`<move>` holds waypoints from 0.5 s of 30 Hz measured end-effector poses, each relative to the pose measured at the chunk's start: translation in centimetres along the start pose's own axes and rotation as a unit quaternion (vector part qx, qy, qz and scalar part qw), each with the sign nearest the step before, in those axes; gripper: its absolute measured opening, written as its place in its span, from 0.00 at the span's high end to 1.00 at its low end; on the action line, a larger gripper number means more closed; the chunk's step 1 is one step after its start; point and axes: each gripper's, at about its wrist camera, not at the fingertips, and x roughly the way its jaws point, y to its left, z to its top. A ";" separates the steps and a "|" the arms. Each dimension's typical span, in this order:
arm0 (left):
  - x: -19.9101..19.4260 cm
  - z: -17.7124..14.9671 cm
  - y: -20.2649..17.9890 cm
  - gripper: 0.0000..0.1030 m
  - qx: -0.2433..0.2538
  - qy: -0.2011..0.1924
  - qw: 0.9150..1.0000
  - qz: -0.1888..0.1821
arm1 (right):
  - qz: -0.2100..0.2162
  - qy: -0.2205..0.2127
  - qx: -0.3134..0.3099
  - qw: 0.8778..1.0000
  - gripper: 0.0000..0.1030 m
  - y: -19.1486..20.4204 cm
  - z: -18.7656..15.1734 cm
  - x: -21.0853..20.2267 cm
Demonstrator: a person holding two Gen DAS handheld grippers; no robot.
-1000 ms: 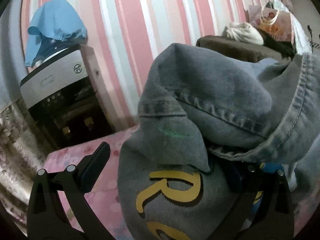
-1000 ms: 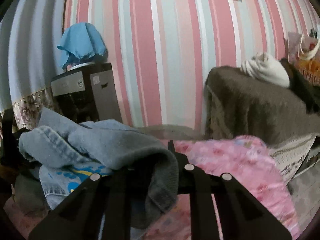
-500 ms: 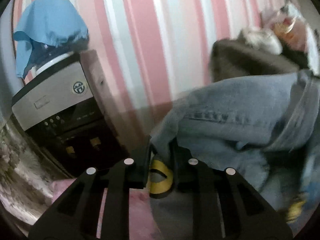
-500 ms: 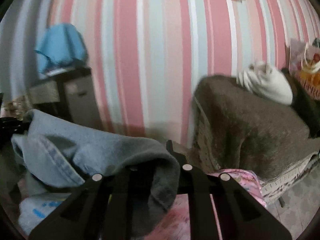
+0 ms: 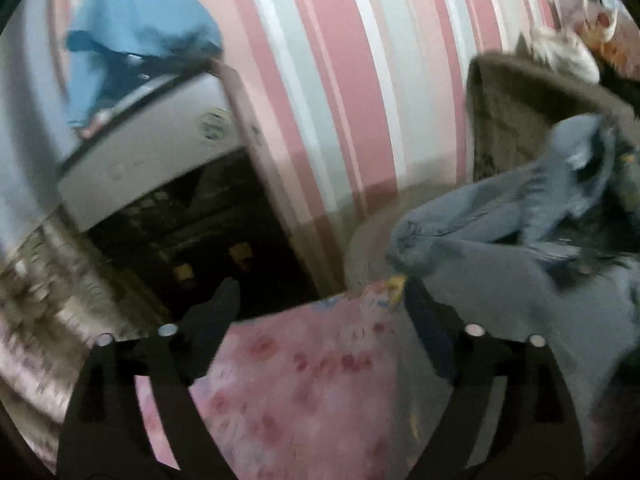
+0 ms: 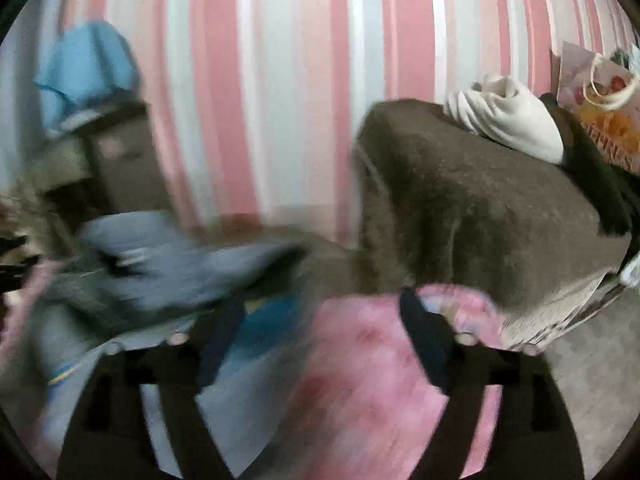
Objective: Fold large clothes
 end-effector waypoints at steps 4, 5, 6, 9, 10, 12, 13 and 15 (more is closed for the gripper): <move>-7.9 -4.3 -2.4 0.03 -0.034 -0.020 0.999 -0.012 | 0.044 -0.009 0.020 0.999 0.09 4.8 -7.7 -8.2; -9.0 -5.6 -3.3 0.03 -0.037 -0.016 0.999 -0.010 | 0.055 -0.001 0.024 0.998 0.08 6.1 -9.6 -9.1; -9.9 -6.9 -4.3 0.03 -0.036 -0.008 0.999 -0.012 | 0.065 0.009 0.029 0.997 0.08 7.2 -11.2 -9.6; -11.5 -11.1 -6.5 0.03 -0.039 0.015 0.999 0.007 | 0.091 0.033 0.016 0.995 0.08 11.0 -15.2 -10.1; -11.5 -11.9 -6.9 0.03 -0.044 0.023 0.999 0.012 | 0.096 0.036 0.010 0.995 0.08 12.1 -16.3 -9.8; -11.1 -13.6 -7.4 0.03 -0.055 0.042 0.997 0.019 | 0.093 0.037 0.002 0.995 0.08 13.3 -17.2 -9.1; -10.9 -14.3 -7.1 0.03 -0.061 0.046 0.997 0.020 | 0.089 0.039 0.002 0.995 0.08 13.7 -17.3 -8.4; -9.9 -15.0 -7.1 0.03 -0.063 0.061 0.996 0.025 | 0.083 0.036 0.009 0.996 0.50 14.4 -17.4 -7.3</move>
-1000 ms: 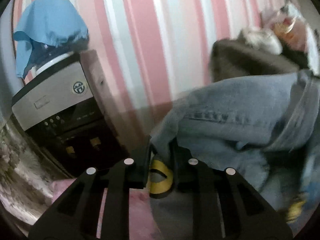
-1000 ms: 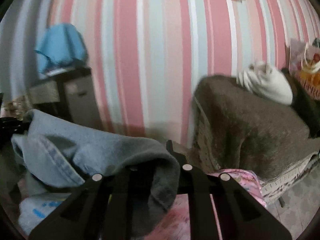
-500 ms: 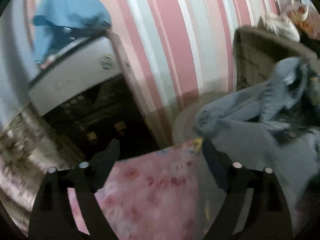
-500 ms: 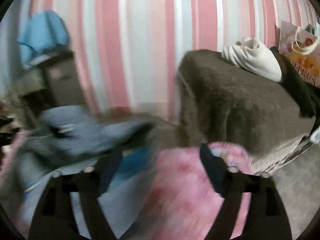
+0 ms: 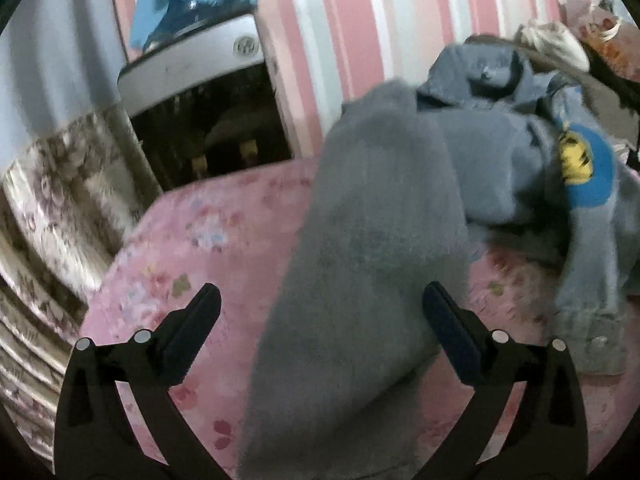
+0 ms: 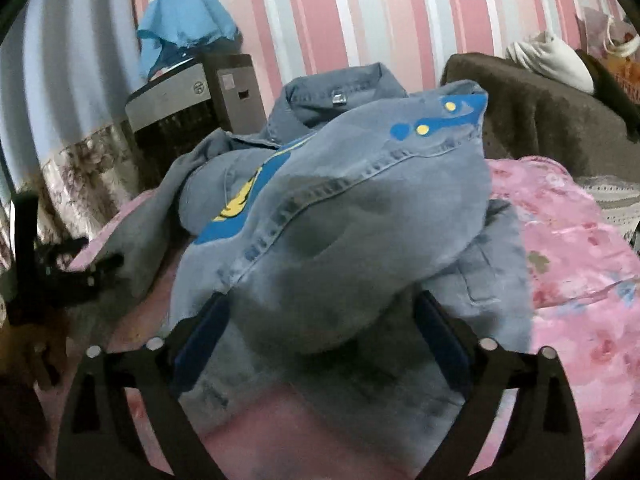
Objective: Fold large clothes
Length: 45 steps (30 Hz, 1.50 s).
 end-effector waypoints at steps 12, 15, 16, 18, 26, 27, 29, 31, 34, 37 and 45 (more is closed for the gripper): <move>4.8 2.7 5.8 0.98 0.005 0.039 0.999 0.035 | -0.092 -0.069 -0.007 0.993 0.89 -11.7 5.2 -6.0; 6.8 4.2 7.2 0.98 0.007 0.040 0.997 0.069 | -0.156 -0.058 0.002 0.986 0.90 -18.4 6.7 -5.3; 7.5 4.6 7.6 0.98 0.006 0.043 0.996 0.075 | -0.176 -0.050 0.009 0.983 0.90 -21.0 7.1 -4.9; 9.1 5.3 8.5 0.98 0.000 0.056 0.995 0.087 | -0.185 -0.034 0.016 0.982 0.90 -23.9 7.5 -4.1; 3.4 6.0 9.3 0.03 -0.040 -0.028 0.997 0.059 | -0.156 0.001 -0.018 0.988 0.41 -23.1 6.9 -3.8; 1.9 5.8 8.6 0.03 -0.037 -0.039 0.997 0.046 | -0.163 0.001 -0.027 0.986 0.17 -22.3 6.6 -4.2; 0.2 5.4 7.1 0.03 -0.020 -0.049 0.998 0.018 | -0.185 -0.021 -0.045 0.981 0.02 -21.0 5.6 -5.8; -0.7 5.0 4.7 0.03 0.010 -0.049 0.999 0.004 | -0.182 -0.031 -0.032 0.982 0.02 -21.1 5.1 -7.7; -0.2 4.9 1.6 0.03 0.031 -0.043 0.998 -0.018 | -0.155 -0.053 0.017 0.986 0.02 -20.2 4.1 -10.4; 1.1 5.5 -1.0 0.03 0.036 -0.039 0.998 -0.033 | -0.103 -0.042 0.023 0.994 0.02 -16.6 2.5 -10.3; 5.9 7.8 -6.9 0.03 0.050 -0.004 0.997 -0.061 | -0.042 0.073 -0.005 0.996 0.02 -9.1 -1.2 -1.0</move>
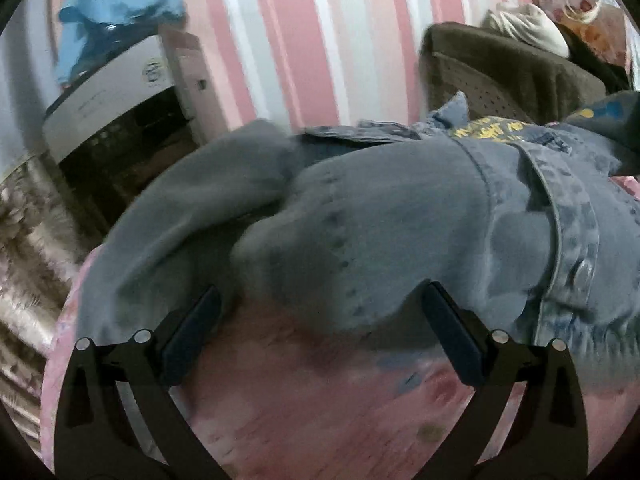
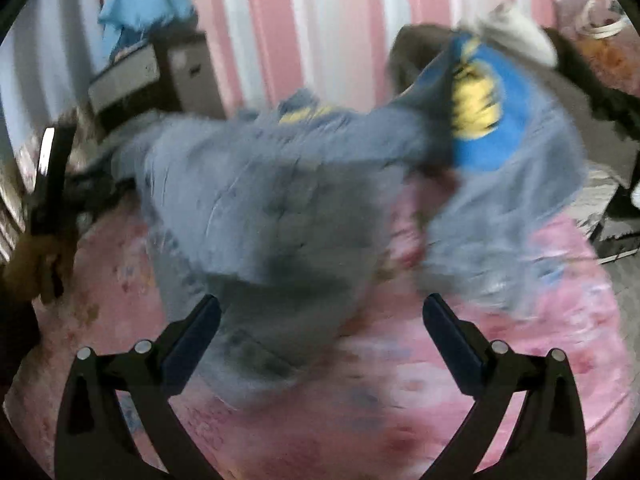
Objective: Fold large clothes
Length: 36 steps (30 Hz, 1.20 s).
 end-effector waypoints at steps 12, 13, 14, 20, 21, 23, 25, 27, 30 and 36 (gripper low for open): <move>-2.7 0.3 -0.6 0.81 0.005 -0.002 0.997 -0.081 | 0.020 -0.038 -0.003 0.999 0.90 -0.1 2.3 0.3; -4.4 -0.3 -0.3 0.82 0.006 -0.006 0.996 -0.090 | 0.022 -0.050 -0.001 0.999 0.90 -0.4 2.6 -0.6; -5.8 -0.7 -0.3 0.82 0.008 -0.008 0.996 -0.094 | 0.027 -0.058 0.000 0.998 0.90 -0.6 3.1 -1.4; -16.7 -3.3 0.6 0.82 0.008 -0.019 0.992 -0.128 | 0.079 -0.093 -0.009 0.992 0.90 -1.3 3.9 -7.8; -17.9 -3.6 0.7 0.82 0.007 -0.017 0.991 -0.134 | 0.095 -0.096 -0.004 0.991 0.90 -1.7 3.7 -9.2; -21.5 -4.4 0.5 0.82 0.015 -0.026 0.990 -0.134 | 0.122 -0.100 -0.003 0.987 0.90 -2.1 3.3 -11.9; -25.0 -5.3 0.2 0.81 0.020 -0.030 0.989 -0.140 | 0.139 -0.104 -0.012 0.985 0.90 -1.8 2.4 -14.6; -27.6 -6.5 0.1 0.79 0.023 -0.027 0.989 -0.147 | 0.159 -0.099 -0.008 0.982 0.90 -1.9 1.0 -16.7; -29.6 -9.3 0.1 0.57 0.001 -0.003 0.989 -0.146 | 0.182 -0.072 -0.004 0.981 0.86 -1.9 -1.6 -18.5; -30.1 -17.8 0.8 0.03 -0.051 0.026 0.991 -0.122 | 0.158 -0.011 0.006 0.987 0.27 -3.1 -9.1 -17.5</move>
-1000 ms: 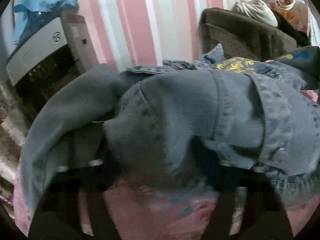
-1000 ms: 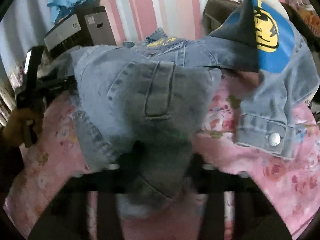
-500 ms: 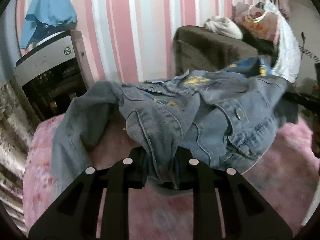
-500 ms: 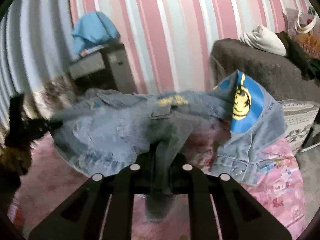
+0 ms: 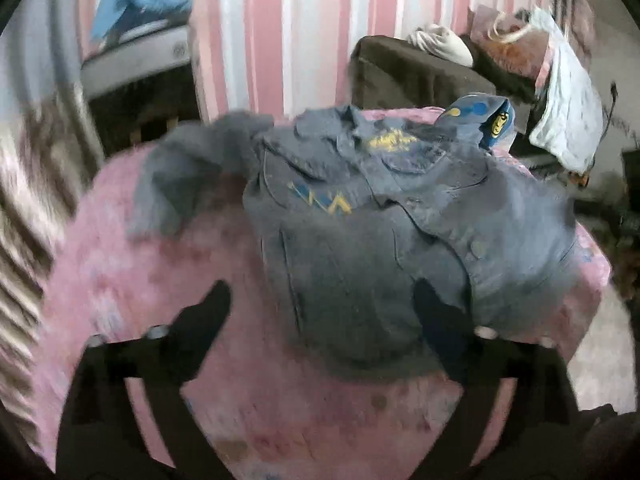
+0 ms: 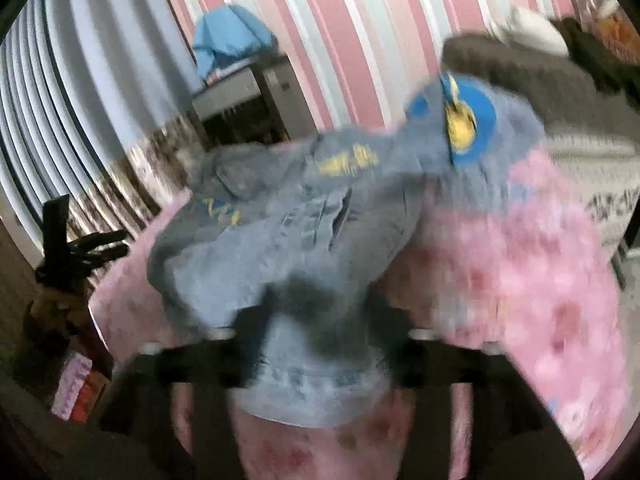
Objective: Fold large clothes
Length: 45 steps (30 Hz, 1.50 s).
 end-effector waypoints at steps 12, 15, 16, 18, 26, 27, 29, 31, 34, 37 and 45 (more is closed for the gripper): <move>4.7 -5.0 -0.4 0.03 0.103 0.026 0.989 0.103 | -0.039 -0.008 -0.050 0.998 0.22 -0.9 -3.8 1.6; 6.3 -3.3 -0.9 0.03 0.112 0.020 0.987 0.110 | -0.063 -0.009 -0.076 0.995 0.21 -0.1 -2.8 2.7; 7.3 -2.7 -1.1 0.03 0.121 0.026 0.986 0.111 | -0.064 -0.006 -0.082 0.995 0.21 -0.1 -2.3 3.3; 9.1 -1.7 -1.4 0.03 0.130 0.037 0.985 0.103 | -0.051 0.004 -0.081 0.995 0.24 -0.3 -1.1 4.8; 13.3 8.4 -0.2 0.62 0.098 0.048 0.994 0.006 | -0.025 -0.017 -0.070 0.997 0.83 -1.6 8.0 7.9; 14.4 10.5 0.5 0.62 0.088 0.048 0.995 0.003 | -0.034 -0.024 -0.065 0.997 0.83 -2.4 9.7 8.6; 16.4 13.3 1.3 0.62 0.081 0.049 0.995 0.006 | -0.047 -0.028 -0.051 0.997 0.83 -4.0 12.4 10.2; 19.2 15.4 2.0 0.59 0.078 0.059 0.995 0.017 | -0.057 -0.018 -0.038 0.997 0.83 -5.8 14.5 12.6; 24.3 17.2 3.2 0.56 0.059 0.085 0.994 0.020 | -0.080 0.005 -0.032 0.996 0.83 -7.9 16.5 16.8; 27.7 17.4 4.1 0.53 0.038 0.088 0.995 0.018 | -0.102 0.037 -0.031 0.994 0.82 -9.3 17.4 20.9; 23.9 16.1 5.3 0.25 0.010 0.063 0.998 -0.003 | -0.035 0.005 0.019 0.999 0.11 -10.5 16.6 16.9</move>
